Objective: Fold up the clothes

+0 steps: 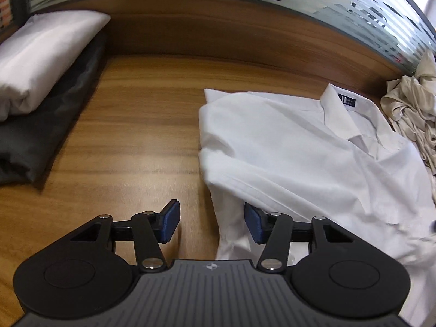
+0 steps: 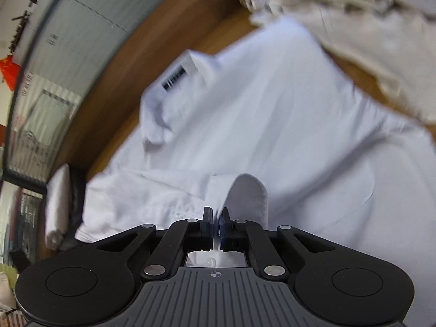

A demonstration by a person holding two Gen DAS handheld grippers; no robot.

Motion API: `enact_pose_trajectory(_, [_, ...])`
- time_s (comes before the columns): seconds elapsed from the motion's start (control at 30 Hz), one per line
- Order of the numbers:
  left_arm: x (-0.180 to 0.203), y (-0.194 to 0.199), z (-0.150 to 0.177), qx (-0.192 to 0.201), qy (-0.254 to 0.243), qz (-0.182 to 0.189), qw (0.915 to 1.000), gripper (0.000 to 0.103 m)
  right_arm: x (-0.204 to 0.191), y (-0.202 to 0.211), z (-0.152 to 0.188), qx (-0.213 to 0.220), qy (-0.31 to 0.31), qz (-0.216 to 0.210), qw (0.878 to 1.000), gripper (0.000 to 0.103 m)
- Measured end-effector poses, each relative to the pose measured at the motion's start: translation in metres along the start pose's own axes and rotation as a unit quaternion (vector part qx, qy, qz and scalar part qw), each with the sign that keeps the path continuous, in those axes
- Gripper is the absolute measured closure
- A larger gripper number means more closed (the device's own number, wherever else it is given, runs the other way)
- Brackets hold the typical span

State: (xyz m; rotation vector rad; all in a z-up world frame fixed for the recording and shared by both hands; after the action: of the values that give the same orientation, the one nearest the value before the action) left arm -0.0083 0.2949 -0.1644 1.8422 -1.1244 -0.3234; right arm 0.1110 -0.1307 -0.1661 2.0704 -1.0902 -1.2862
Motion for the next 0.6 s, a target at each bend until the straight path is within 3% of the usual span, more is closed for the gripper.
enact_pose_trajectory(0.23, [-0.005, -0.015, 0.001, 0.009, 0.021, -0.032, 0.9992, 0.064, -0.002, 0.063, -0.039, 0.053, 0.005, 0.016, 0.998, 0.097])
enact_pose_trajectory(0.4, [-0.004, -0.01, 0.001, 0.02, 0.008, -0.018, 0.9996, 0.062, 0.007, 0.101, -0.059, 0.083, 0.014, 0.048, 0.995, 0.099])
enact_pose_trajectory(0.6, [0.009, 0.004, 0.003, 0.024, -0.05, 0.003, 0.9985, 0.06, 0.032, 0.107, -0.045, 0.07, -0.007, 0.078, 0.994, 0.099])
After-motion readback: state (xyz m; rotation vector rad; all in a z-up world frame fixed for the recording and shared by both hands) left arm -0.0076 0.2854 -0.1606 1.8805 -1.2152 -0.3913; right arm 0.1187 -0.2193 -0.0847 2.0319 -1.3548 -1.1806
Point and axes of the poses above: each gripper's, at about its wrist camera, not at the fingertips, and y roughly against the way its jaws point, x to its right, z to its underside, the point moved 7 cm from there along -y, roughly the way its jaws point, and after that the axes turned 13 degrees about y, right-handed, at the moved point
